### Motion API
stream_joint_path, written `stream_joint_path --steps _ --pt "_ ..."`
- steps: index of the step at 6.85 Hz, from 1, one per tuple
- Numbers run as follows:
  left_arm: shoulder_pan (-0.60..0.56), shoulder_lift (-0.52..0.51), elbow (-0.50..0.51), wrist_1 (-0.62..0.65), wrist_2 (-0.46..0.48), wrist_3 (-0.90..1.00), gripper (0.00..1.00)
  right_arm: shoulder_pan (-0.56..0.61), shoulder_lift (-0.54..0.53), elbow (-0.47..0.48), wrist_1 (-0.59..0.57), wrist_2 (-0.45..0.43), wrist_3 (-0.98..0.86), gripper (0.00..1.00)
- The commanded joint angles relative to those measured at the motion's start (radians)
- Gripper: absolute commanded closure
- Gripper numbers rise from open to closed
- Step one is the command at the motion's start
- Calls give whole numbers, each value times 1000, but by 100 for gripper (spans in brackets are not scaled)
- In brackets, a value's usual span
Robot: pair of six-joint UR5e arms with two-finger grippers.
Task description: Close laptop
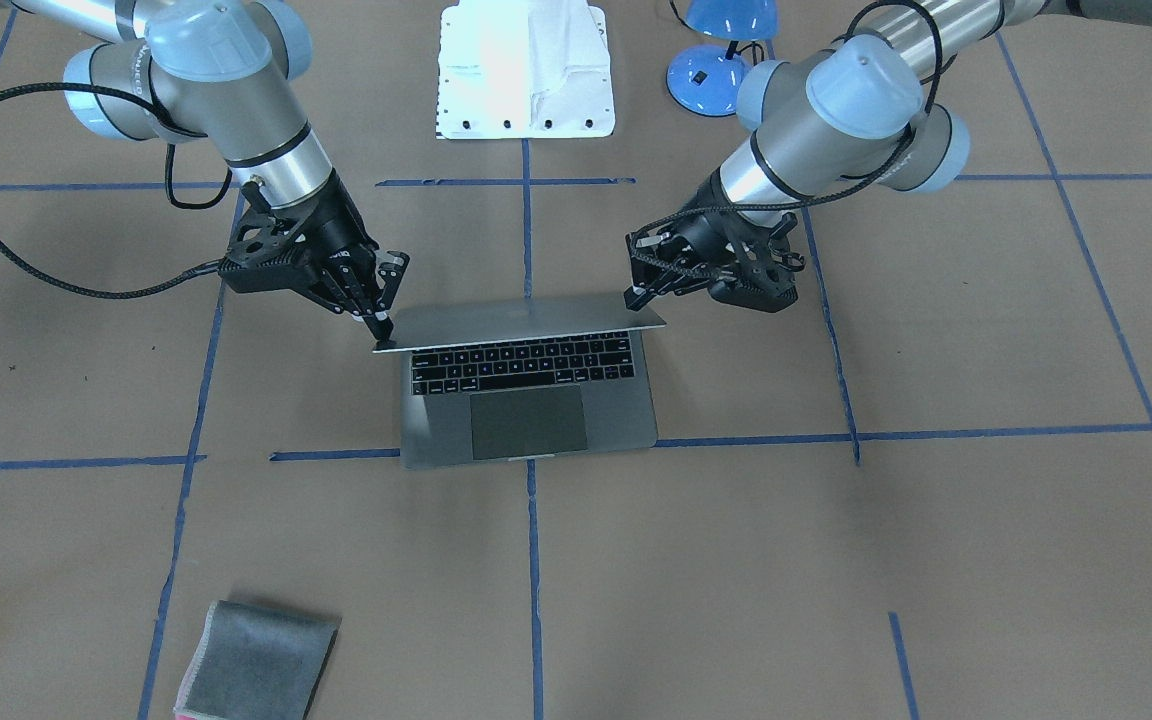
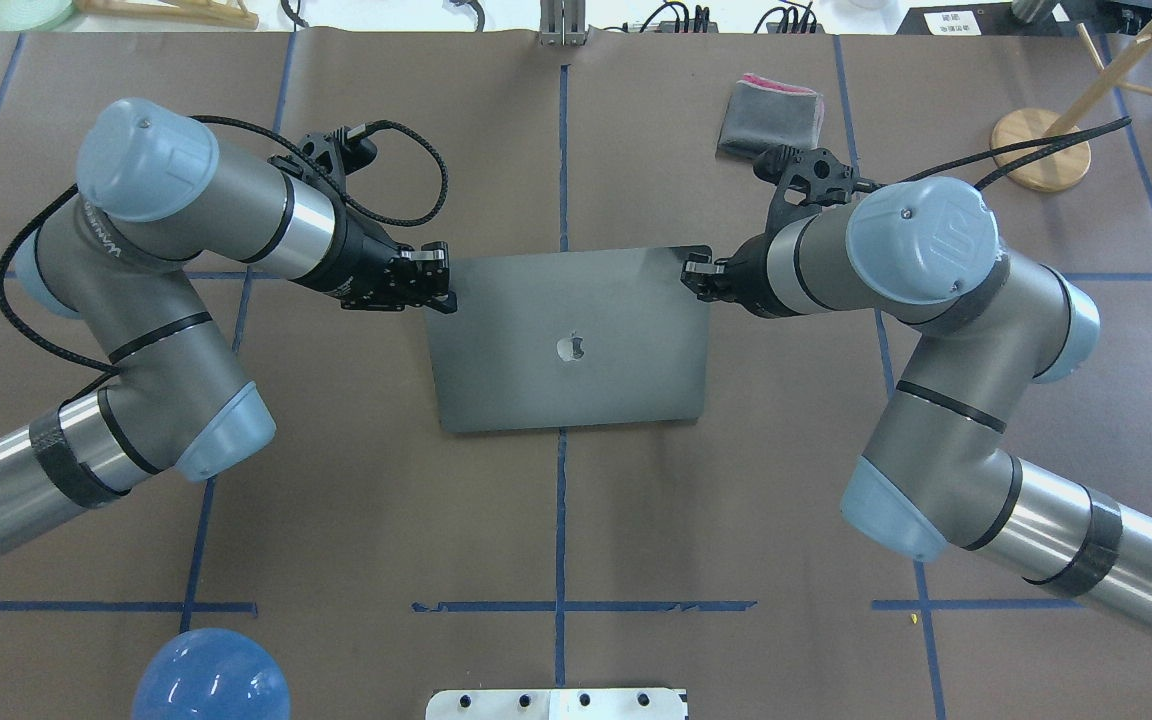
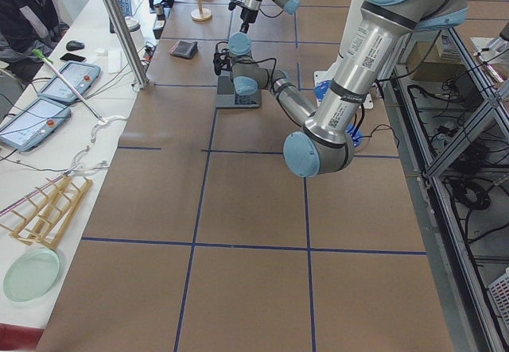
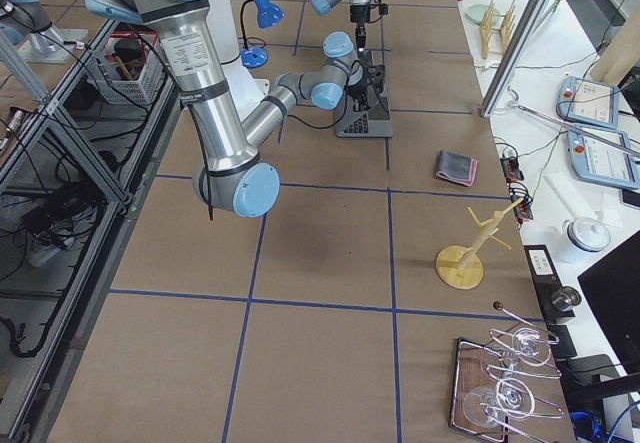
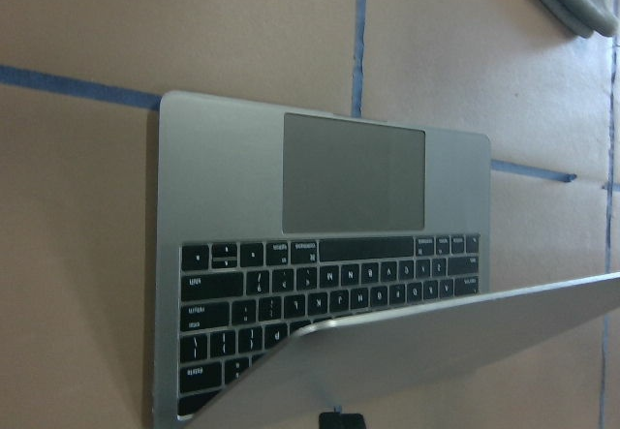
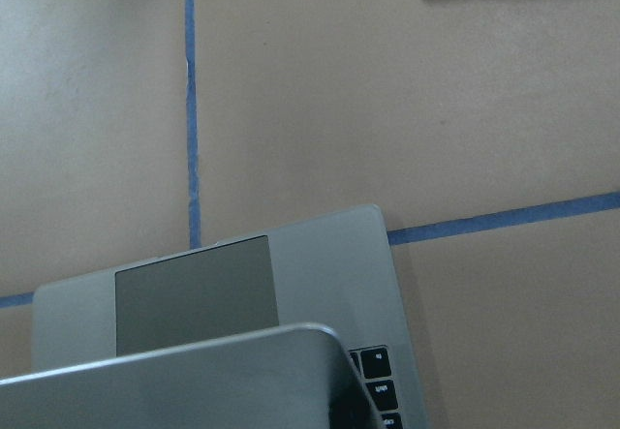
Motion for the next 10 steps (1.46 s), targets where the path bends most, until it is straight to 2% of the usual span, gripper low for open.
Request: stream_joint_path --steps 1,2,3,5,7,8,9,10 --pt "-9 -33 73 -1 19 5 100 17 52 -78 2 2 -2 100" --pt "-18 -36 105 -3 28 5 100 19 86 -144 5 2 -3 100" --pt "-19 -59 149 -4 80 5 100 19 106 -188 7 0 -5 100" --pt "-11 -98 247 -15 91 6 100 17 176 -318 11 -2 -5 100" --pt "47 -96 292 -15 183 44 100 10 177 -371 50 -2 -6 100" --pt "44 -102 285 -17 183 49 100 10 183 -362 50 0 0 99" --pt "38 -102 282 -12 176 49 100 13 194 -361 50 2 0 96" --pt "32 -102 265 -1 173 43 93 20 195 -356 47 23 4 77"
